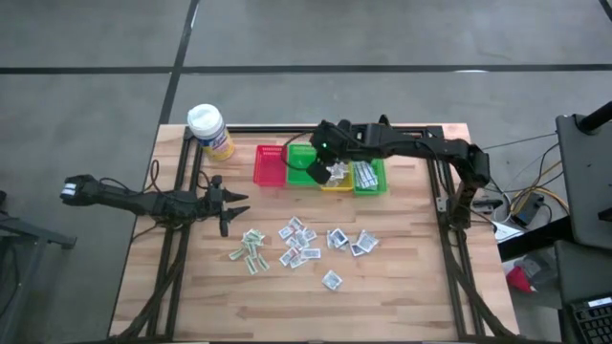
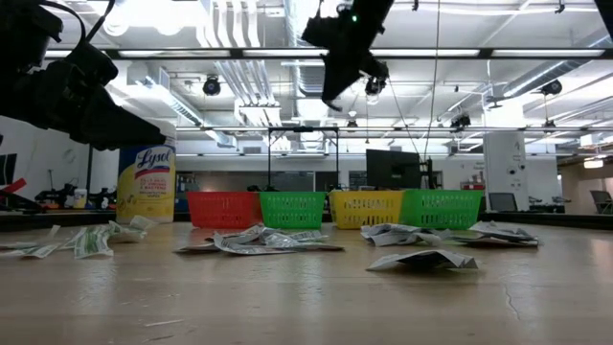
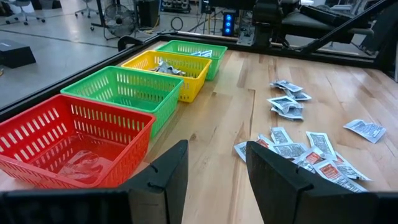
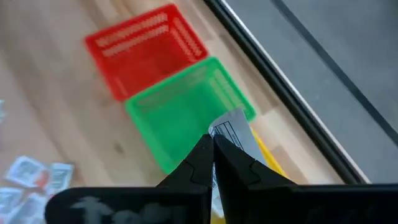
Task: Pick & Place First Aid Supplies
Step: Put the blue alcohol pad into the yellow bin
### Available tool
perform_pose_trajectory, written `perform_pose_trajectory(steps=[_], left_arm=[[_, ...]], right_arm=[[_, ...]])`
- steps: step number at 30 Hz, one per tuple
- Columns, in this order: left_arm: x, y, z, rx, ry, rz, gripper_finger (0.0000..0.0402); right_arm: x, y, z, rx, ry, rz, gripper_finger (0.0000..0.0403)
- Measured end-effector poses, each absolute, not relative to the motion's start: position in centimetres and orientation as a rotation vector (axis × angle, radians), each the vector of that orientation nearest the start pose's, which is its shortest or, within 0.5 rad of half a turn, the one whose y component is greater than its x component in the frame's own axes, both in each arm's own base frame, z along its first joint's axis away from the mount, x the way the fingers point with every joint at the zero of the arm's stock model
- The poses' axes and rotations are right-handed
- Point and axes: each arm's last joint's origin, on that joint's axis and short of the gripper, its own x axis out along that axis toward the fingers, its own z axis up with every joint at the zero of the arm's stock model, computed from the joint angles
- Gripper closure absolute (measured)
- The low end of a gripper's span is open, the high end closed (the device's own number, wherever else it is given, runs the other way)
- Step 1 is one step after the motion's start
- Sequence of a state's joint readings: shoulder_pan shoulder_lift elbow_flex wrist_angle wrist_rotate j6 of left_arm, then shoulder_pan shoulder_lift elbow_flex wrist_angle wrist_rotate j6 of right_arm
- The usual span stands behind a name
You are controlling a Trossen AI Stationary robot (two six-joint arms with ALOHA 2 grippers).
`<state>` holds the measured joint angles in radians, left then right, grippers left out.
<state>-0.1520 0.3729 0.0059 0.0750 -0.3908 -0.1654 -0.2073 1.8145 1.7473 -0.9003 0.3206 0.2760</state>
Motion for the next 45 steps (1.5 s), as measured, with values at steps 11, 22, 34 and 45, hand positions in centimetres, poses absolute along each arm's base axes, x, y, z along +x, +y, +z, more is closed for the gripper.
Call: perform_pose_trajectory(steps=[11, 22, 34, 45], left_arm=[[11.5, -0.6, 14.1, -0.085, 0.262, 0.260, 0.0243], [11.5, -0.6, 14.0, -0.084, 0.264, 0.260, 0.0243], [11.5, -0.6, 14.0, -0.084, 0.264, 0.259, 0.0243], [11.5, -0.6, 14.0, -0.083, 0.265, 0.260, 0.0243]], right_arm=[[37.5, -12.6, 28.8, 0.229, 1.085, -0.702, 0.0394], [39.5, -13.4, 22.8, 0.226, 1.283, -0.629, 0.0394], [39.0, -14.8, 20.2, 0.289, 1.414, -0.619, 0.0394], [39.0, -15.0, 20.2, 0.274, 1.416, -0.601, 0.0394]])
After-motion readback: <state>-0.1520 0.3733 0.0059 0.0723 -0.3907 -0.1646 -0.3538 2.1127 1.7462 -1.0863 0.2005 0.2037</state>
